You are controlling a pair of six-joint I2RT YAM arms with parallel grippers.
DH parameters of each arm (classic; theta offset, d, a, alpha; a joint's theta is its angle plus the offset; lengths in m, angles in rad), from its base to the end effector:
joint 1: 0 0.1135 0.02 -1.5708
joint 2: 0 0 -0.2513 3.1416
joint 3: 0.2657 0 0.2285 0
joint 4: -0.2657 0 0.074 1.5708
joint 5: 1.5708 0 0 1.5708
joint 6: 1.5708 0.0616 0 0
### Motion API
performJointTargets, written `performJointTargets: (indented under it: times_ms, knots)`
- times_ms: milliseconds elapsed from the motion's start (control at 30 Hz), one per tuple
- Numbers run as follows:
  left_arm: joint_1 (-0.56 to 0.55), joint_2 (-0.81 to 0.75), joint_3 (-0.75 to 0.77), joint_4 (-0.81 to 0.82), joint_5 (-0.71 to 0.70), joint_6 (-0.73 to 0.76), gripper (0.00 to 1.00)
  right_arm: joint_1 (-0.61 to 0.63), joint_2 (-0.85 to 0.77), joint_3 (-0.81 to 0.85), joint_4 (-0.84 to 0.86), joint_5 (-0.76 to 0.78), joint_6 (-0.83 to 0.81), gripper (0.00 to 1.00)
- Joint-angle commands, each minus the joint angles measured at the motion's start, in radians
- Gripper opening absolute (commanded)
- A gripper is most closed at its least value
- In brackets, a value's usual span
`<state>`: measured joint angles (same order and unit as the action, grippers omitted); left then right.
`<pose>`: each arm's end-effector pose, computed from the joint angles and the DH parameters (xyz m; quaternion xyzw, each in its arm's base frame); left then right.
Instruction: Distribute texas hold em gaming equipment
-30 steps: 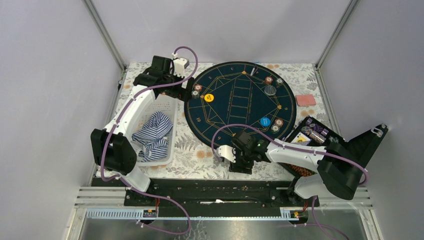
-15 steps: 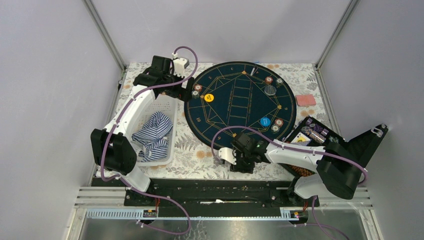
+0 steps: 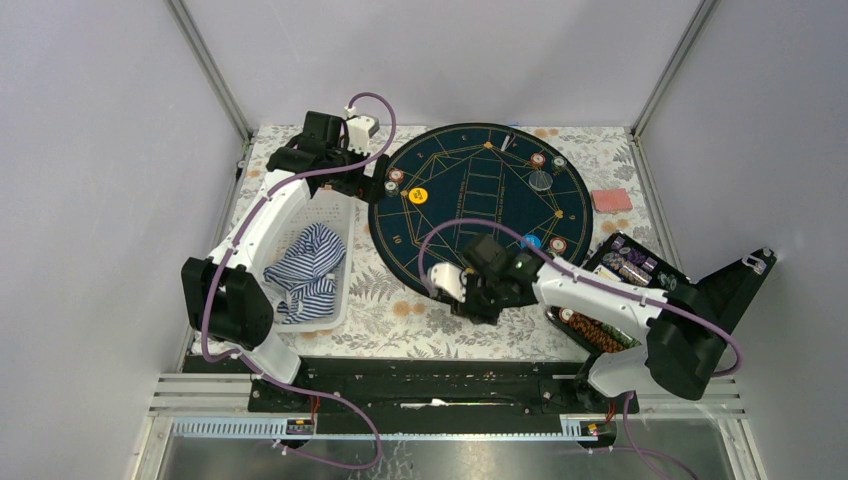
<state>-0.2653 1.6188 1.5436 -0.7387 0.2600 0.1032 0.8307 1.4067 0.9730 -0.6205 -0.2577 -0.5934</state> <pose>0.3318 -0.1066 0.3107 0.2159 0.8970 -0.1497 0.3554 0.1706 0.2101 0.2071 -0.6513 0.7044 0.1533 0.2368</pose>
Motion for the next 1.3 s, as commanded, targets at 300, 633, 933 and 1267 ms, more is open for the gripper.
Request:
performJointTargets:
  times_ms: [300, 633, 933, 1267]
  knots:
    - [0.008, 0.036, 0.049, 0.035, 0.061, -0.027, 0.99, -0.392, 0.484, 0.615, -0.112, 0.003, 0.013, 0.19]
    - [0.017, 0.043, 0.042, 0.036, 0.082, -0.035, 0.99, -0.397, 0.744, 0.833, -0.057, 0.057, 0.095, 0.20]
    - [0.022, 0.041, 0.047, 0.036, 0.103, -0.039, 0.99, -0.396, 0.822, 0.901, -0.084, 0.096, 0.111, 0.43]
    - [0.026, 0.032, 0.043, 0.037, 0.110, -0.043, 0.99, -0.396, 0.715, 0.871, -0.117, 0.064, 0.132, 0.82]
